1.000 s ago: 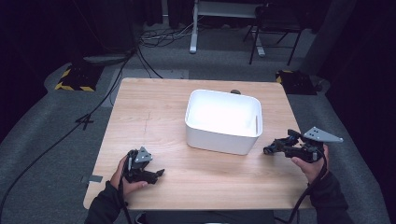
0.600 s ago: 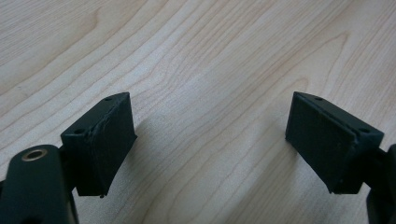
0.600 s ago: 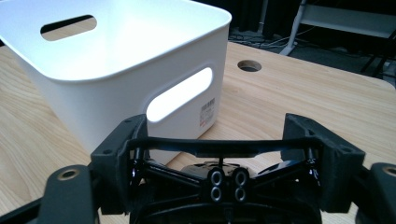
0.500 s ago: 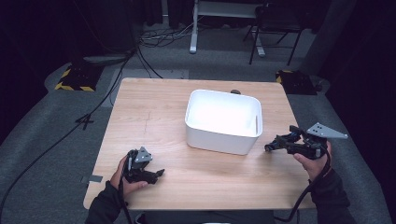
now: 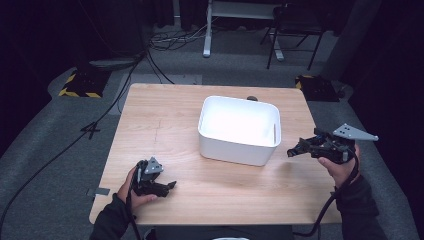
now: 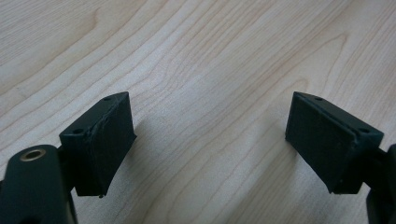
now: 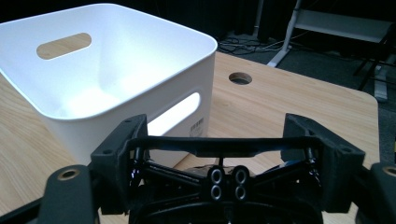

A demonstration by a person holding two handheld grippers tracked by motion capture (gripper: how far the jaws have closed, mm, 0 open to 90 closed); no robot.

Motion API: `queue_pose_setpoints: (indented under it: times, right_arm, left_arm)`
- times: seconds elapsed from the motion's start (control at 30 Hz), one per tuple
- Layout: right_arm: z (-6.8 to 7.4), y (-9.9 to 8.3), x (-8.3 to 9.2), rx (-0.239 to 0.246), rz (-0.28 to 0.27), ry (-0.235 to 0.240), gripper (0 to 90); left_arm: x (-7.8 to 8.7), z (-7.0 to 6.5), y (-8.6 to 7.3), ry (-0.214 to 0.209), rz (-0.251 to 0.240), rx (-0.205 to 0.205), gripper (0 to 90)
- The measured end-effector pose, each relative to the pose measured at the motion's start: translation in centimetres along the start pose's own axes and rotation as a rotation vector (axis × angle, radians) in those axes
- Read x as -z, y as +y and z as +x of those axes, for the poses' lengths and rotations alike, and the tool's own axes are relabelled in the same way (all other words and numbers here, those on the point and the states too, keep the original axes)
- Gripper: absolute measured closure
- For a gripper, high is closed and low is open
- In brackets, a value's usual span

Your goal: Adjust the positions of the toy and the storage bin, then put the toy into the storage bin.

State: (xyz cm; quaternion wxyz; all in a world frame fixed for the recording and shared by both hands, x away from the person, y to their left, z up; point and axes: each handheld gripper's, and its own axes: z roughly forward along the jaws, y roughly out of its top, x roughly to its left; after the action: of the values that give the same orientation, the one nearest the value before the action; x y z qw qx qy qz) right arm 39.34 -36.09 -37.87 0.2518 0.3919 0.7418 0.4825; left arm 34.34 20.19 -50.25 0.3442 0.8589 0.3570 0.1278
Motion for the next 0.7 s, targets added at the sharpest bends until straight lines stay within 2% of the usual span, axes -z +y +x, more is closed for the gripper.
queue_pose_setpoints:
  times: [0.2, 0.37, 0.43, 0.47, 0.53, 0.63, 0.7]
  right_arm:
    - [-0.1, 0.6, -0.1, -0.001, 0.000, 0.009, 24.4]
    - [0.0, 1.2, 0.0, 0.031, 0.014, 0.011, 24.3]
    - [0.1, 1.5, 0.0, 0.013, 0.004, 0.015, 24.4]
    - [-0.1, 1.6, 0.1, 0.027, 0.005, 0.017, 24.3]
    - [0.0, 1.9, 0.1, 0.014, 0.000, 0.015, 24.3]
    - [-0.2, 2.4, 0.3, 0.033, -0.003, 0.016, 24.3]
    - [-0.2, 2.7, 0.4, 0.025, -0.015, 0.016, 24.4]
  left_arm:
    - [0.0, 0.0, 0.0, 0.000, 0.000, -0.001, 15.7]
    - [0.0, 0.0, 0.0, 0.000, 0.000, 0.000, 15.7]
    - [0.0, 0.0, 0.0, 0.000, 0.000, 0.001, 15.6]
    - [0.0, 0.0, 0.0, 0.000, 0.000, 0.001, 15.6]
    - [0.0, 0.0, 0.0, 0.000, 0.000, 0.001, 15.6]
    - [0.0, 0.0, 0.0, 0.001, 0.000, 0.002, 15.6]
    - [0.0, 0.0, 0.0, 0.000, 0.000, 0.002, 15.6]
